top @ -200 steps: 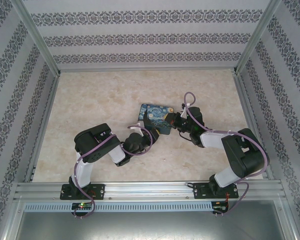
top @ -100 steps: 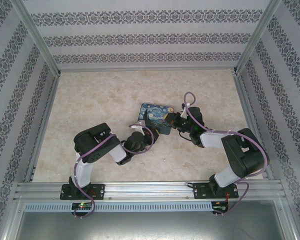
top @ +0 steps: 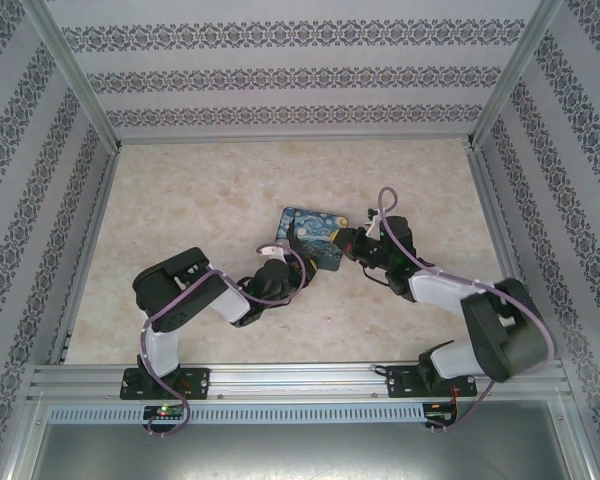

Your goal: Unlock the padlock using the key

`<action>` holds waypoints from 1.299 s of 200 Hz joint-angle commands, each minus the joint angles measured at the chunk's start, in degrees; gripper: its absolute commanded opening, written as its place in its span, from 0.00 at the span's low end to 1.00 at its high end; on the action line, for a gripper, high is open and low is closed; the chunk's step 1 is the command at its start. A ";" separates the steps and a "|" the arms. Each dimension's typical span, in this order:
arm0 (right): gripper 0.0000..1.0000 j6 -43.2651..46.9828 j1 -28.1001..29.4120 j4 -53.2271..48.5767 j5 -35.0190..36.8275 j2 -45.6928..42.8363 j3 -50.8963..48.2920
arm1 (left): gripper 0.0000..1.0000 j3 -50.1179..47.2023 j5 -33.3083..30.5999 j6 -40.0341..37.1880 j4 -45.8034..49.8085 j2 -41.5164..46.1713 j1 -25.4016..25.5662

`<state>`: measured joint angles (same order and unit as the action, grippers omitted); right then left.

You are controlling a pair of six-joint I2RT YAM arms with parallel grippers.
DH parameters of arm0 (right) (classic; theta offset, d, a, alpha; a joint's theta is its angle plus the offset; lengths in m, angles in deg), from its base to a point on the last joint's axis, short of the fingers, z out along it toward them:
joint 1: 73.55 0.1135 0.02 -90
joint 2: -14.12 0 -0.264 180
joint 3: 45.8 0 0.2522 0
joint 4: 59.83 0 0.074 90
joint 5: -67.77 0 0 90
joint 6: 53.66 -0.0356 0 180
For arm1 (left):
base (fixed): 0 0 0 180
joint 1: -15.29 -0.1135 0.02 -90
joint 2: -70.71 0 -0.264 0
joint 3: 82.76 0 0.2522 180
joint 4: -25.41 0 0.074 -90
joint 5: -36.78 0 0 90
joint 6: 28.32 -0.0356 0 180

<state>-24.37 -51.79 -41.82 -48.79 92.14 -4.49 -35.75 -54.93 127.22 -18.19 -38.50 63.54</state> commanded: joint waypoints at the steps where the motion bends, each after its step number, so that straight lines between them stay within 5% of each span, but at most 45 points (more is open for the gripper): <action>1: 0.00 -0.96 1.15 -2.24 -1.06 -6.55 -3.21 | 0.00 -0.33 2.12 1.56 10.27 2.61 -1.08; 71: 0.00 -5.40 8.58 -2.13 6.39 -18.50 -13.77 | 0.00 -0.11 9.98 2.78 15.31 7.22 -5.53; 138: 0.00 -8.66 17.88 3.02 15.26 -14.01 -16.63 | 0.00 -0.42 18.79 6.31 16.44 11.25 -9.55; 260: 0.00 -13.00 19.79 9.26 20.09 -8.51 -14.55 | 0.00 -2.84 25.73 15.67 5.92 11.45 -12.09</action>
<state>-35.69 -32.78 -36.58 -30.52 82.72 -20.57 -38.02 -31.66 139.42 -8.23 -28.01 51.92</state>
